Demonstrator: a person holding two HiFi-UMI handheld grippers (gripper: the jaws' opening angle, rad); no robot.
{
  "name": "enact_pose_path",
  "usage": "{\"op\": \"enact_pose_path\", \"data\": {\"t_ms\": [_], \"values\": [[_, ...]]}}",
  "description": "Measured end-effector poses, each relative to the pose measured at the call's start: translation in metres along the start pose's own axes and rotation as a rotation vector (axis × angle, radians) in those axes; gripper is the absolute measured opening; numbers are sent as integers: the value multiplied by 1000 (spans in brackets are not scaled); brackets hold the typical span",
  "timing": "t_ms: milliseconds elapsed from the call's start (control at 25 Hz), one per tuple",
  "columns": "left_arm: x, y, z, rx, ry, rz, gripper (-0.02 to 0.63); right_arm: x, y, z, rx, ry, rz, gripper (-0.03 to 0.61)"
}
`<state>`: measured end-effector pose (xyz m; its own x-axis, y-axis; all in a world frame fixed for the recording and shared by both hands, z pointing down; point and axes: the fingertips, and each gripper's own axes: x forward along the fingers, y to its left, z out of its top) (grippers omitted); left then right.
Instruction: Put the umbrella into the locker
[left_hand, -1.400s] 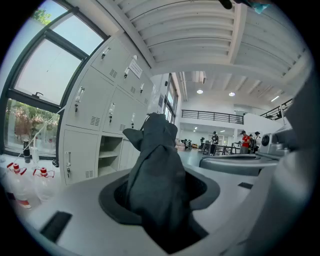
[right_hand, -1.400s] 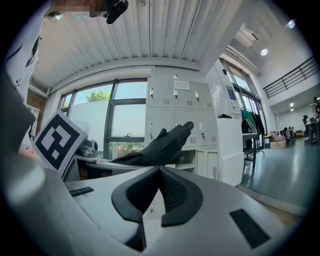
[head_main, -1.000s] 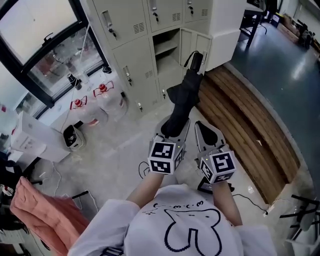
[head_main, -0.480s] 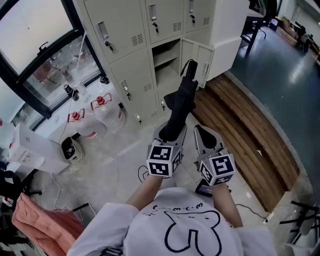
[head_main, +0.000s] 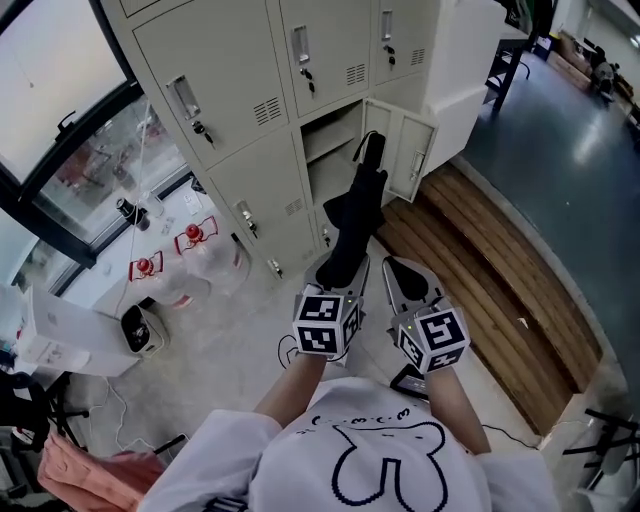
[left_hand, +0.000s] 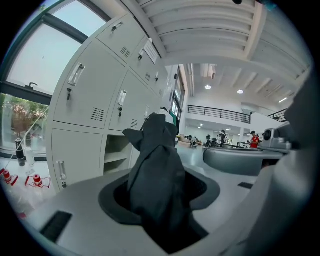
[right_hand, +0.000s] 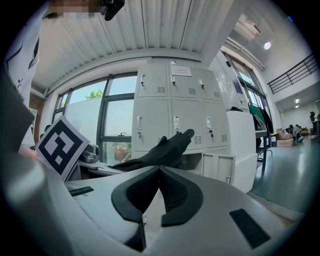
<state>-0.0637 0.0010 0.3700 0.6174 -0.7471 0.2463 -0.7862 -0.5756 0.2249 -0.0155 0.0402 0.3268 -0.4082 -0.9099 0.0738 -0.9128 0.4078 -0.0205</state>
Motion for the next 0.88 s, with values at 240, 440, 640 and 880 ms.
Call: {"op": "enact_pose_path", "data": {"t_ms": [240,440,640,880], "values": [[42,41,6,-2,40,-21,218,63,-20,1,8,15,-15,25],[71,75,10,-27,68,-28,218,108,-30,2,11,23,-32,25],[94,94,8,-77,90,-30,218,133,-37,-2,10,45,-31,25],[121,105,0,-116,127,5,218,152,-60,-6,0,60,-14,25]]}}
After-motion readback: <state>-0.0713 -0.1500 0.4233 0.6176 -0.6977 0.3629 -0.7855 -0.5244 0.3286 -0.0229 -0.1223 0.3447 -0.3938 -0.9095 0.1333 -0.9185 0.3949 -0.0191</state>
